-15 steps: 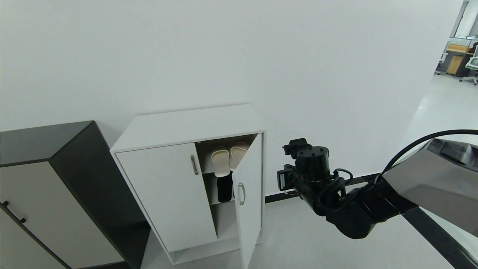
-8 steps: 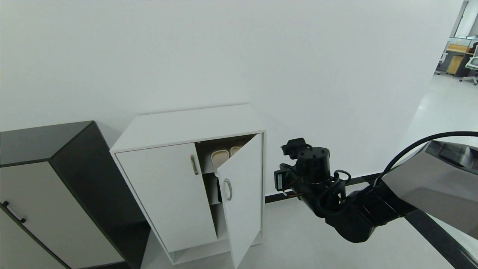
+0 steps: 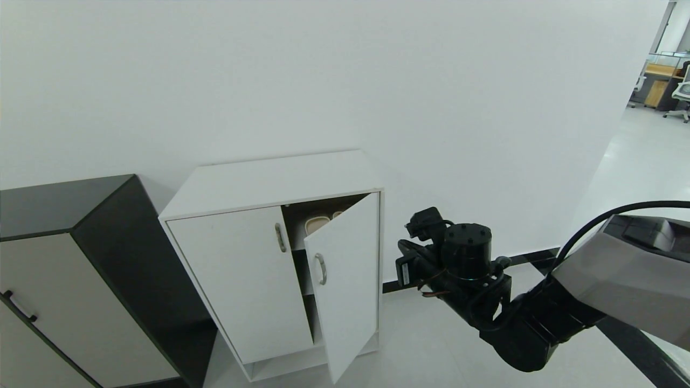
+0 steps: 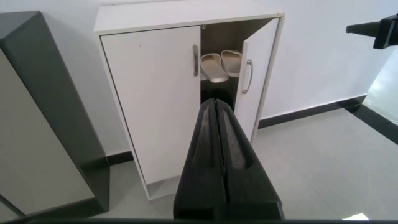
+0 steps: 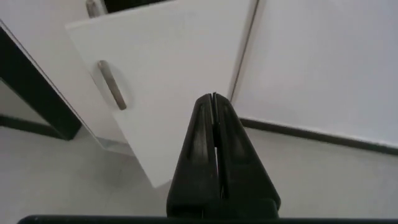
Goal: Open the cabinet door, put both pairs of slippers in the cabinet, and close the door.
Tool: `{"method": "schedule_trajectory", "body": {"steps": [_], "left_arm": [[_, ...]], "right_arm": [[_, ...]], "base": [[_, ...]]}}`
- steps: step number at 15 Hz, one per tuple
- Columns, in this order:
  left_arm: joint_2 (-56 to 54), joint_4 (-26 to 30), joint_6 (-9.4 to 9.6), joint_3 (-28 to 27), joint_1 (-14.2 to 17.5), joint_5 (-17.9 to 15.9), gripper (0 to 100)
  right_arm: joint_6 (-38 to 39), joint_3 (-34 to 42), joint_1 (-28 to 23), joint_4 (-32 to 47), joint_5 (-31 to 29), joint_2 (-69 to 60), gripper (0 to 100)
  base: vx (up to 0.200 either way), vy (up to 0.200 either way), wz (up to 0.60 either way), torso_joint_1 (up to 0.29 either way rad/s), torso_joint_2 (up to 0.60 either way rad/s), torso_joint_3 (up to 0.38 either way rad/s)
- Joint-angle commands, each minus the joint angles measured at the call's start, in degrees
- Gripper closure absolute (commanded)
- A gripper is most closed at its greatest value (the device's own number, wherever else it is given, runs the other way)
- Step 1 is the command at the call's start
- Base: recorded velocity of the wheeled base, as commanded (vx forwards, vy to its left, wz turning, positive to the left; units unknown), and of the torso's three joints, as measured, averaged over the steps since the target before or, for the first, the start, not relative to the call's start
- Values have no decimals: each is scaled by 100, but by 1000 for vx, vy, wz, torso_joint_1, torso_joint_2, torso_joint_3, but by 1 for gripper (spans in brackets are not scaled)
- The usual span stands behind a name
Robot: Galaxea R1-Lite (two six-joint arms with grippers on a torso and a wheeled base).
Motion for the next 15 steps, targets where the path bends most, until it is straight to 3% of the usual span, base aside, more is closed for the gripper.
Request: {"method": "schedule_trajectory", "body": {"steps": [1,3,4,6,7,9,11,15], "left_arm": [[7,-4,2,0,-1,1,100],[7,-4,2,0,-1,1,100],[7,-4,2,0,-1,1,100],[7,-4,2,0,-1,1,100],[7,-4,2,0,-1,1,100],[7,-4,2,0,7,1,100],[7,-4,2,0,-1,1,100],[7,-4,2,0,-1,10,100]], "right_arm": [[-153,179,-6,-70,3,72,100],[-136,30,-6,185,-14,-60,100],[49,-260,-6,1134,-50,-411,100],[1455,-937,222,3543,21,-1211,100],[1622,-954,258,3569,30,-1237,100],[1077,-664,240,3006,47,-1088,100],[919,-374,222,2066,38,-903,100],[919,-366,231,2048,30,-886,100]], "base": [[0,0,0,0,0,0],[0,0,0,0,0,0],[0,0,0,0,0,0],[0,0,0,0,0,0],[0,0,0,0,0,0],[0,0,0,0,0,0],[0,0,0,0,0,0],[0,0,450,2,5,3]]}}
